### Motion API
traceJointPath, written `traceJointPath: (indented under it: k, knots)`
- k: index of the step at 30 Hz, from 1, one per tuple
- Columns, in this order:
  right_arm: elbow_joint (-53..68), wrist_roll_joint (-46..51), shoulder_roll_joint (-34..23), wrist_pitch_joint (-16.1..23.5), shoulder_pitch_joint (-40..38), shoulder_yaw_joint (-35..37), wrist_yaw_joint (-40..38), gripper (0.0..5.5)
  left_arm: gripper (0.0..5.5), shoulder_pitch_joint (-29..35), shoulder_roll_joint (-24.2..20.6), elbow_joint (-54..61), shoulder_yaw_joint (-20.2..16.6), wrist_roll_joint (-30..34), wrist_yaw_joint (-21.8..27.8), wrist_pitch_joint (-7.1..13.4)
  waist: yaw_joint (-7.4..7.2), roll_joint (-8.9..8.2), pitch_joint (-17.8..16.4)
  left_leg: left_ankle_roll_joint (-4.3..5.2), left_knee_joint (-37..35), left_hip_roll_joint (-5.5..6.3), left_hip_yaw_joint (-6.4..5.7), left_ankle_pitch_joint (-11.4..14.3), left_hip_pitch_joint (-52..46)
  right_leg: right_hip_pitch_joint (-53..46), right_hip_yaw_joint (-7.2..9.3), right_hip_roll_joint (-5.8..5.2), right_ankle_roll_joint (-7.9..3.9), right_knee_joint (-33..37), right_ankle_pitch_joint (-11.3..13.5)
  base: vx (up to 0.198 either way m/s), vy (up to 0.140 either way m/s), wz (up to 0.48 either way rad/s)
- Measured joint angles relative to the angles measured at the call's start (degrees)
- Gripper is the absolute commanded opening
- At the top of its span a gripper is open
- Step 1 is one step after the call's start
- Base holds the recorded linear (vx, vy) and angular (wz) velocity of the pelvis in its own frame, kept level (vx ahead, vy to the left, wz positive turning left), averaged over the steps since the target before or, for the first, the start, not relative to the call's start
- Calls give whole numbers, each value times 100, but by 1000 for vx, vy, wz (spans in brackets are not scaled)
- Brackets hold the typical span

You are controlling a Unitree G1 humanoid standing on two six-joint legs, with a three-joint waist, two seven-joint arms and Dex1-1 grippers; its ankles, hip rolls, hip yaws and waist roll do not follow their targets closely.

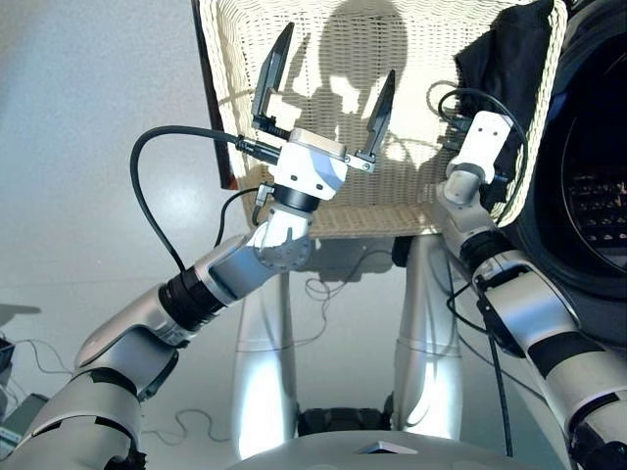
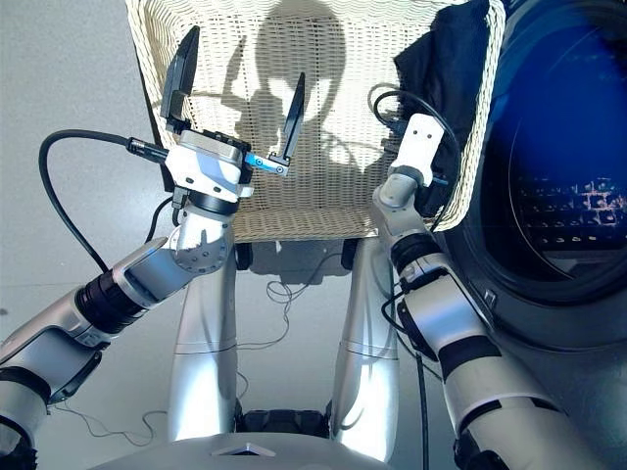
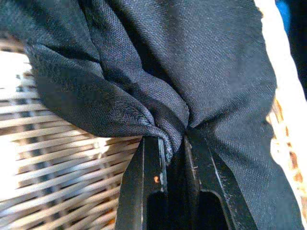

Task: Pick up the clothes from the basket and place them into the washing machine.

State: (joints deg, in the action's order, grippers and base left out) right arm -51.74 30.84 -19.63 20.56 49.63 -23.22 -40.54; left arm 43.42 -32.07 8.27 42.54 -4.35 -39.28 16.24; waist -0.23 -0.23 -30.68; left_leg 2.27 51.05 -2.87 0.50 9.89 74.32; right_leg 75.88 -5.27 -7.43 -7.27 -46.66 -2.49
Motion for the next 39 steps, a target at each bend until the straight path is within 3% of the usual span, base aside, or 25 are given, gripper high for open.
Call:
traceJointPath:
  k: [5,9,11,20,30,34,39]
  knots:
    - [1591,-112,-224,317,-1008,164,127,0,550,-12,8,-142,-139,16,-66,-5,-156,-4,1,-1,-4,2,6,0,-4,-7,-4,4,1,11,0,0,0,0]
    - [2153,-56,-315,741,-1408,437,259,0,550,-76,3,-241,-258,51,-163,-6,-308,-7,1,-2,-10,-5,7,0,-7,-15,0,22,-6,40,-2,0,0,0]
    - [2439,-85,-385,812,-1616,655,257,0,550,-85,7,-285,-263,98,-169,-6,-314,-8,1,-2,-18,-11,5,1,-6,-2,-6,28,-11,44,-6,0,0,0]
    - [2677,-1263,-495,1005,-1626,1566,-1318,0,550,-76,4,-429,-422,170,-389,-5,-348,-12,0,-47,-1,-20,6,16,10,-5,-13,36,-11,71,-4,0,0,0]
    - [1383,-1048,-805,1015,-606,2301,-2441,0,550,6,-41,-476,-469,94,-559,99,-362,-14,0,-54,39,-21,-7,29,20,-12,-10,36,-10,58,-3,0,0,0]
    - [50,-427,-1404,986,58,2592,-2576,0,550,-32,-290,-366,-475,-132,-563,297,-260,-13,0,-53,50,-19,-23,29,43,-7,6,34,-13,63,-1,0,0,0]
    - [-1081,478,-2111,869,648,2603,-2383,0,550,-39,-625,-284,-477,-479,-515,402,-204,-12,0,-50,76,-2,-28,30,51,-14,13,13,-20,53,-6,0,0,0]
